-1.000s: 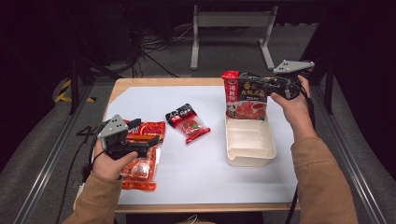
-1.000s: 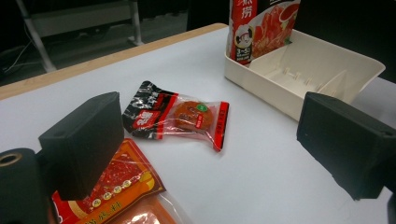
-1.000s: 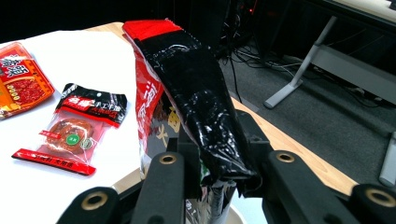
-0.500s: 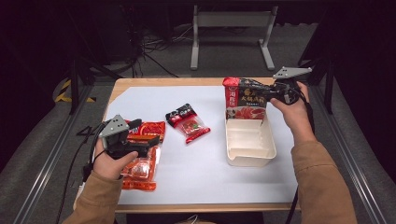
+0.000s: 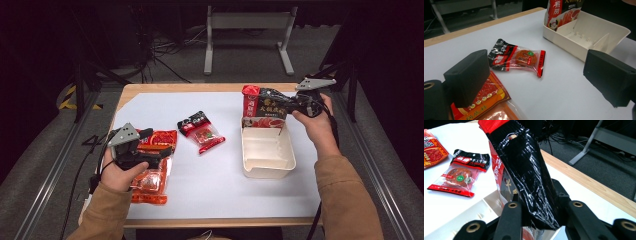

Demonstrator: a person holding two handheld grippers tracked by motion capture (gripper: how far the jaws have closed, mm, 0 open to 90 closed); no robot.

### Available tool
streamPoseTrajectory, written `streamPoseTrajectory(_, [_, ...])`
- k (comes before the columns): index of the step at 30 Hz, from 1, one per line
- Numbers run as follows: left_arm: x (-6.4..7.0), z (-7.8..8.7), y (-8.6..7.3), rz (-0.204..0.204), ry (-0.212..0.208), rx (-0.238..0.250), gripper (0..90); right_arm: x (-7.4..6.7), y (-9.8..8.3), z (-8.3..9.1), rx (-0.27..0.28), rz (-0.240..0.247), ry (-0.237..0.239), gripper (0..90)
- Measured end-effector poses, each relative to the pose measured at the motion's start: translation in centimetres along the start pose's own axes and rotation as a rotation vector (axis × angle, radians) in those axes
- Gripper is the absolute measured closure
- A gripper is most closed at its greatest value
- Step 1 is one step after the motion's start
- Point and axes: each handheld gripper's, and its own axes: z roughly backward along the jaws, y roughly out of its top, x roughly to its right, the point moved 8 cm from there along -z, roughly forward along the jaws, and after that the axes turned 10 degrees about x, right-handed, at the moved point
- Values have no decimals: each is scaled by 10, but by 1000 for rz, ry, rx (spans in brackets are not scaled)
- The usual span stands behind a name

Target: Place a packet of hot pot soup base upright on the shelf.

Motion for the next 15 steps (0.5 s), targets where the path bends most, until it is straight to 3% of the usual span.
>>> streamPoseTrajectory(10, [-1, -3, -1, 3, -9, -10, 78, -2, -1, 2, 2, 4, -8, 729])
streamPoseTrajectory(15, [-3, -6, -3, 13, -12, -21, 74, -1, -2, 6, 20, -45, -17, 604])
